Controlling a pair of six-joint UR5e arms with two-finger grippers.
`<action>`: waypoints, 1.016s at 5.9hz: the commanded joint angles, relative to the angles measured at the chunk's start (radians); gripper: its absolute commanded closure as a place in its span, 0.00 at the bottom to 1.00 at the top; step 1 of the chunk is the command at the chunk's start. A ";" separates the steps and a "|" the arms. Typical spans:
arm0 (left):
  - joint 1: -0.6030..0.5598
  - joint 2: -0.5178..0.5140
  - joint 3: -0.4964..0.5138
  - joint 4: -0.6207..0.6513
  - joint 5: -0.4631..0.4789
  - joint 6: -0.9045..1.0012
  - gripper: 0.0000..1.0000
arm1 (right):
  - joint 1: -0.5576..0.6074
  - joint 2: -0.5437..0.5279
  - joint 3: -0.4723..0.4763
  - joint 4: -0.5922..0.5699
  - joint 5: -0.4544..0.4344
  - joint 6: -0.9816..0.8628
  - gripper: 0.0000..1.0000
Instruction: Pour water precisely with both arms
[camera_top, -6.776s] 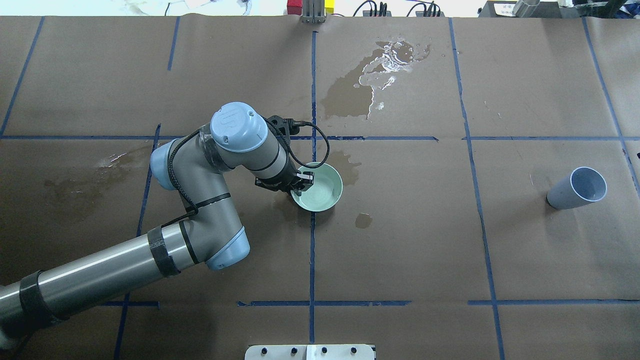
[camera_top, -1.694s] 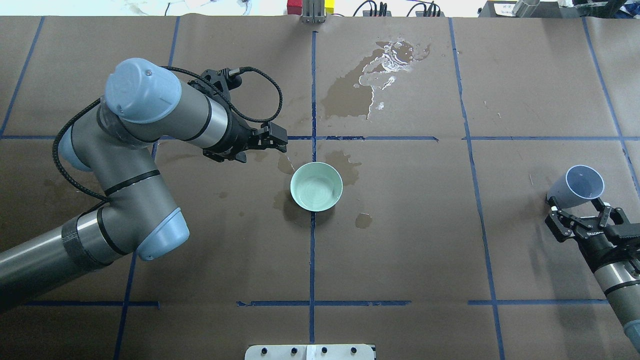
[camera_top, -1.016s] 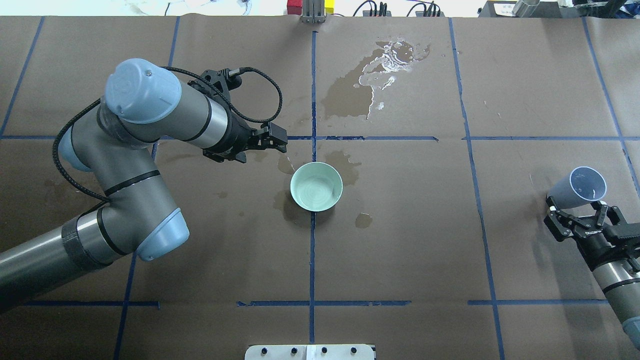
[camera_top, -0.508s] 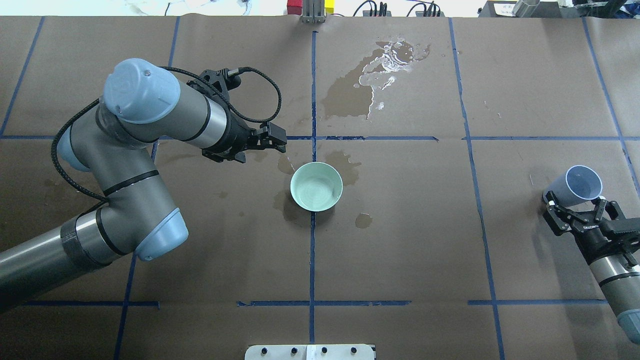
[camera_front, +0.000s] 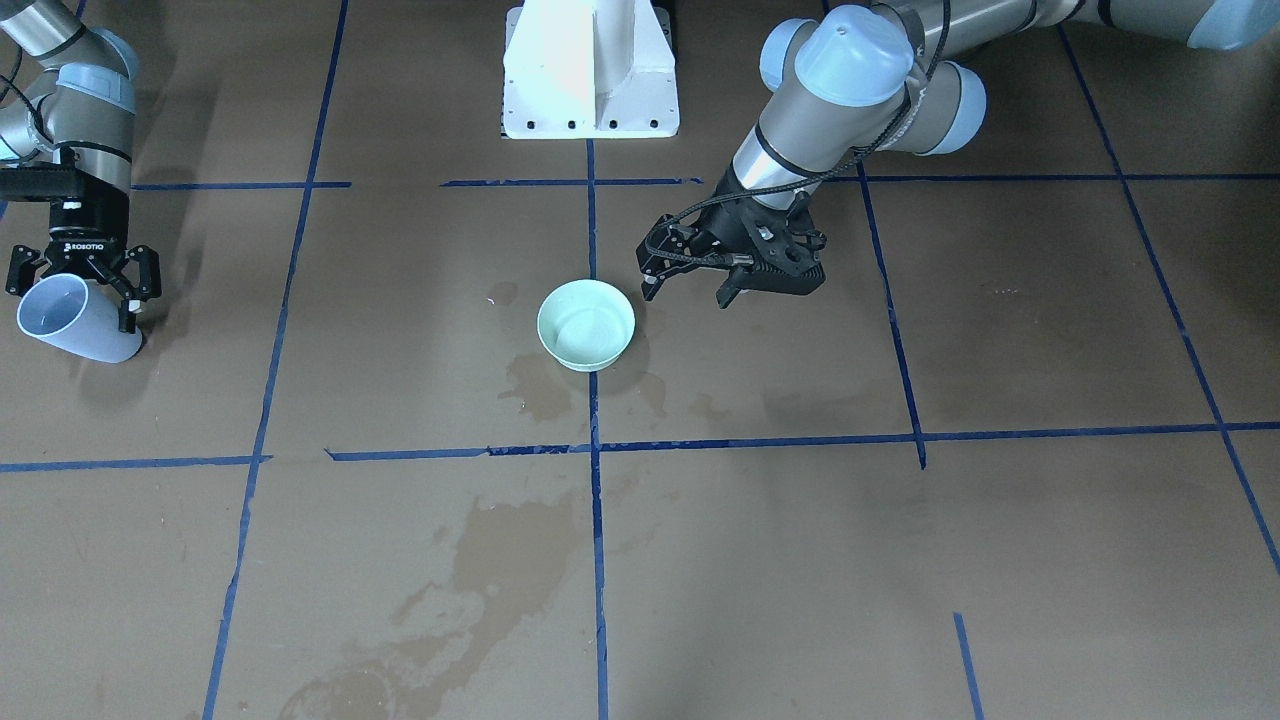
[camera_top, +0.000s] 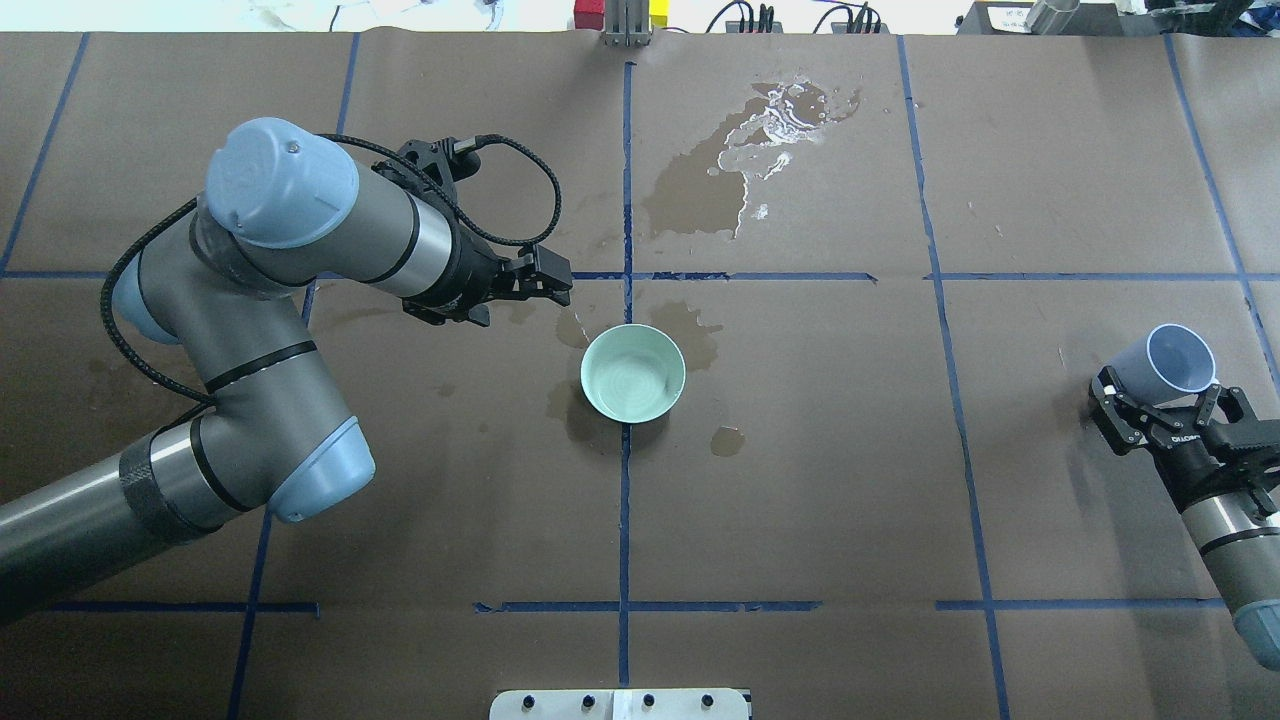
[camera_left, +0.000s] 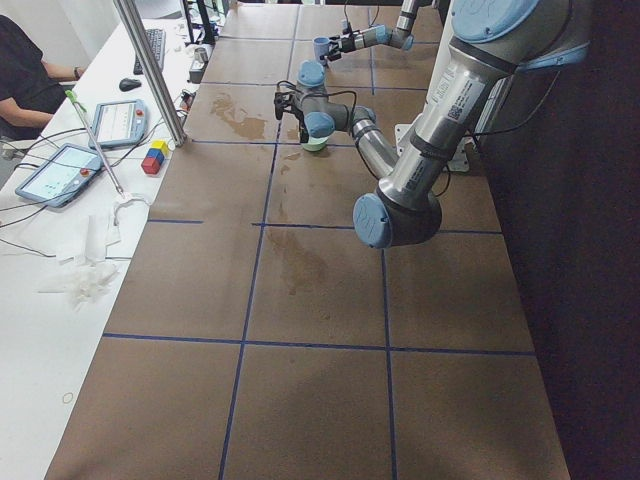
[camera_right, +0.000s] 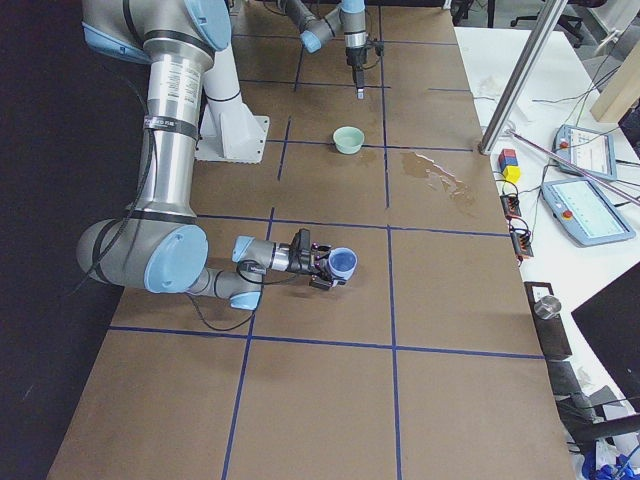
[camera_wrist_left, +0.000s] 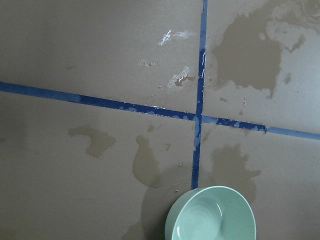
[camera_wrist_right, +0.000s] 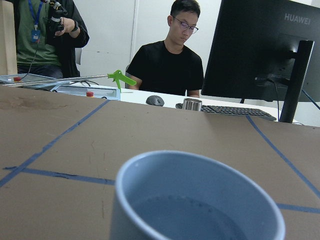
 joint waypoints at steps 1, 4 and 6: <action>0.000 0.000 0.000 0.000 0.000 0.000 0.00 | 0.018 0.034 0.000 0.000 0.007 -0.015 0.05; -0.002 0.000 0.000 0.001 0.000 0.000 0.00 | 0.066 0.039 0.014 0.003 0.053 -0.032 0.59; -0.005 0.000 -0.003 0.000 0.000 -0.002 0.00 | 0.182 0.138 0.095 -0.003 0.192 -0.273 0.73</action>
